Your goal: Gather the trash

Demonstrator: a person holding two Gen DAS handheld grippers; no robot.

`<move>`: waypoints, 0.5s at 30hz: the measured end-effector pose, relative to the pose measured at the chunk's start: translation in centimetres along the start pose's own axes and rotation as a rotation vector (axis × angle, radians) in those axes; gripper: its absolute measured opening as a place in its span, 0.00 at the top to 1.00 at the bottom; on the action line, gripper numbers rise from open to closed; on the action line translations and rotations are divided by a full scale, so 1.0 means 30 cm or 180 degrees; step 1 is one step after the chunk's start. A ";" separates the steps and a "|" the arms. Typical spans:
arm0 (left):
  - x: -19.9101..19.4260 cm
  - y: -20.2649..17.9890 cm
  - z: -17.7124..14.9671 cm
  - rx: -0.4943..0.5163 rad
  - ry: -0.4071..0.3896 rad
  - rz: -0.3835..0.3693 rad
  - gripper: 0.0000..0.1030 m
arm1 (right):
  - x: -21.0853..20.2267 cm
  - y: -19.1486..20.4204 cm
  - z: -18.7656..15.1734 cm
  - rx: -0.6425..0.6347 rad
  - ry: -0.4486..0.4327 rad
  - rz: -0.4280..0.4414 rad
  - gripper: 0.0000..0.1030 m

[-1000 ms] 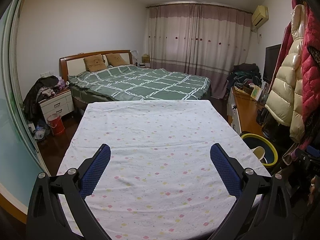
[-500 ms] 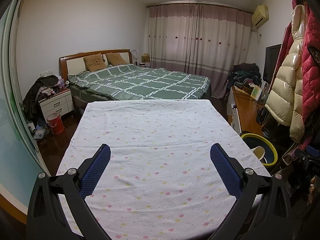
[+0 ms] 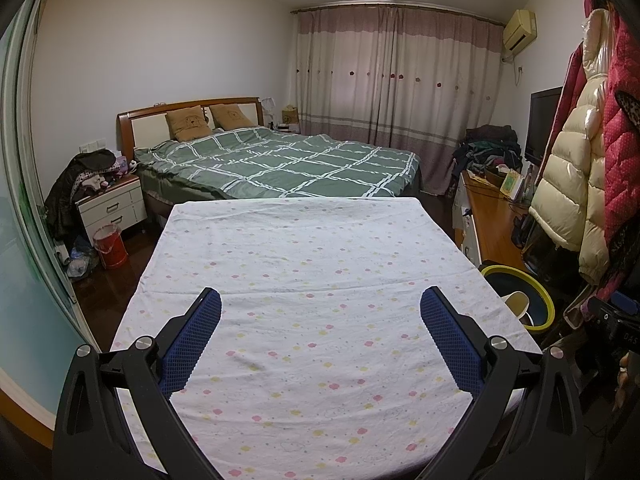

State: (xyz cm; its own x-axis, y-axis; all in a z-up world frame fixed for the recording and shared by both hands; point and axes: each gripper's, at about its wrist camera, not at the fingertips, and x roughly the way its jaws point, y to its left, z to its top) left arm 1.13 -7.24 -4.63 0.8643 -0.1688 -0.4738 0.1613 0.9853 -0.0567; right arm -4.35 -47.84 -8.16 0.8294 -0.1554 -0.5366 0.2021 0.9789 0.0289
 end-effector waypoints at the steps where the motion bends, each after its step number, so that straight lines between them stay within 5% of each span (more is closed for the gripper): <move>1: 0.000 0.001 0.002 -0.0002 -0.0001 0.0001 0.05 | 0.000 -0.001 0.000 0.0002 0.0002 0.0000 0.07; 15: 0.003 -0.001 -0.002 -0.0002 0.0013 -0.0005 0.05 | 0.003 -0.001 -0.002 0.0007 0.0004 0.0001 0.07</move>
State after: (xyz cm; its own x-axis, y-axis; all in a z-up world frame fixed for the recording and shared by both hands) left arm 1.18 -7.29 -4.73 0.8620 -0.1703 -0.4773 0.1625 0.9850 -0.0581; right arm -4.31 -47.88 -8.25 0.8287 -0.1550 -0.5378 0.2032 0.9787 0.0310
